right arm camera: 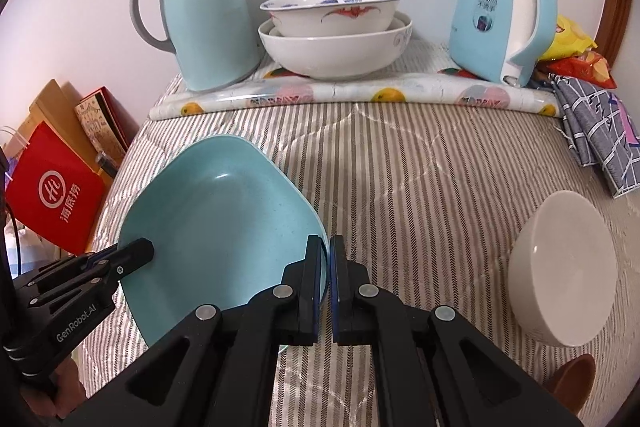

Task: Organize plates and bowls
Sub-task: 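Carry the teal plate with both grippers onto the pink plate, open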

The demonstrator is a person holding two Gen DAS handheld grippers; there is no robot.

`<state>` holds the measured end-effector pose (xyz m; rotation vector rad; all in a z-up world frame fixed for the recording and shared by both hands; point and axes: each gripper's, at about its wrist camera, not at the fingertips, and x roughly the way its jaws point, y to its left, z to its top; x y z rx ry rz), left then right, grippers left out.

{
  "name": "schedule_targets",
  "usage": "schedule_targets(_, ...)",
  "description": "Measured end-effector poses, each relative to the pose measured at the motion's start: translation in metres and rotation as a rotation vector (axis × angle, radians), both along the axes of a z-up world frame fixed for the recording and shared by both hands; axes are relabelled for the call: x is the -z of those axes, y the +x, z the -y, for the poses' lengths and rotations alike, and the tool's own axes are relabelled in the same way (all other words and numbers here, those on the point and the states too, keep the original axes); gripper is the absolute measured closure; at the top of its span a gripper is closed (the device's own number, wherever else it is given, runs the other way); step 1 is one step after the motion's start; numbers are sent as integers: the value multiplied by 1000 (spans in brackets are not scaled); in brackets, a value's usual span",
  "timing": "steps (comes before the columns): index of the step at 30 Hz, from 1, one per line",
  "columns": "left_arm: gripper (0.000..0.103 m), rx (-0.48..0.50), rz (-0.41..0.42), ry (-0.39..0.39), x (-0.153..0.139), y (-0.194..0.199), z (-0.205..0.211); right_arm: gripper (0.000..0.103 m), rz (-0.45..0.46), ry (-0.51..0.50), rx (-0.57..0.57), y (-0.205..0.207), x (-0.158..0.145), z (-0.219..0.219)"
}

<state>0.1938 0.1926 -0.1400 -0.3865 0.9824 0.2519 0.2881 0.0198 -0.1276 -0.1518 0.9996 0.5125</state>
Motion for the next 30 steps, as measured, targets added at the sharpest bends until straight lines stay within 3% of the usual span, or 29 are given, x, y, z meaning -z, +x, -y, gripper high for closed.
schedule_targets(20, 92, 11, -27, 17, 5, 5, 1, 93, -6, -39, -36, 10, 16, -9)
schedule_targets(22, 91, 16, -26, 9, 4, 4, 1, 93, -9, -39, -40, 10, 17, -9)
schedule_targets(24, 82, 37, -24, -12, 4, 2, 2, 93, -19, -31, -43, 11, 18, -8)
schedule_targets(30, 81, 54, -27, 0, -1, -5, 8, 92, -21, -35, -45, 7, 20, -7)
